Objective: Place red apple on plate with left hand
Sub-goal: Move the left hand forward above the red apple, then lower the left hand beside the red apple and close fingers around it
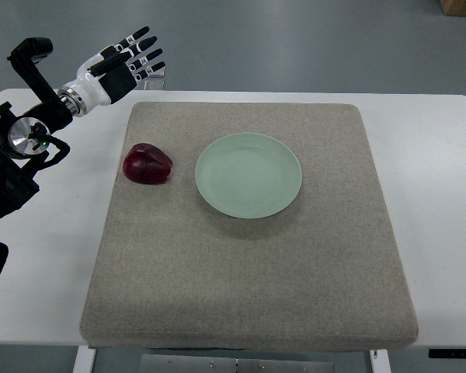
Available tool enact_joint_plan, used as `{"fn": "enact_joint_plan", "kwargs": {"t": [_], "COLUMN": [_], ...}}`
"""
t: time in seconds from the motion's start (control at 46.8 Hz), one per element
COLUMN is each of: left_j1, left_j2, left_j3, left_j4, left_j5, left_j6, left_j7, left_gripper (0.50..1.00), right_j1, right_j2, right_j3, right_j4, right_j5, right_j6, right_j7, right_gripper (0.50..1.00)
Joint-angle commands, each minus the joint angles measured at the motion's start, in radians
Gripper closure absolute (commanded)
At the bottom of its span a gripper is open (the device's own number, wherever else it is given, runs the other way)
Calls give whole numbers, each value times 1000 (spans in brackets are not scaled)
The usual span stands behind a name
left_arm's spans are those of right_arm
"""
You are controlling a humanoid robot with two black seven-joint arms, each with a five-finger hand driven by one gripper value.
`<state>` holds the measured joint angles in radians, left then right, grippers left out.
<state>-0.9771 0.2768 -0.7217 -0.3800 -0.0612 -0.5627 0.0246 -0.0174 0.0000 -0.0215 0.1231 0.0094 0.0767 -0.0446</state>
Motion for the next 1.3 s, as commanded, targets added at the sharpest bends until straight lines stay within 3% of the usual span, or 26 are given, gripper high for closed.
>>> {"fn": "enact_joint_plan", "kwargs": {"t": [0.0,0.342,0.491,0.684,0.897,1.132,1.282], "left_j1": [0,-8,-14,-49,-49,-120,-104], "left_j2": [4,16,25,78,206,225,294], "left_j3": [-2,-1,10,10,5,21,21], "left_j4": [0,27,30,9,-183,-195,-370], "left_j5": [0,-3,12,223,596,940,1187], "left_j6": [0,0,-46,-48,-42,-43,-43], "left_j7": [0,-11,-11,-15,-113,-124,-130], "left_gripper": [501,501,501,504,504,504,504], "right_j1": [-1,0,-1,0,0,0,0], "right_j2": [0,0,0,0,0,0,0], "right_j3": [0,0,0,0,0,0,0], "right_j4": [1,1,0,0,0,0,0], "right_j5": [0,0,0,0,0,0,0], "right_j6": [0,0,0,0,0,0,0], "right_j7": [0,-1,0,0,0,0,0], "right_gripper": [572,570,572,572,572,570,570]}}
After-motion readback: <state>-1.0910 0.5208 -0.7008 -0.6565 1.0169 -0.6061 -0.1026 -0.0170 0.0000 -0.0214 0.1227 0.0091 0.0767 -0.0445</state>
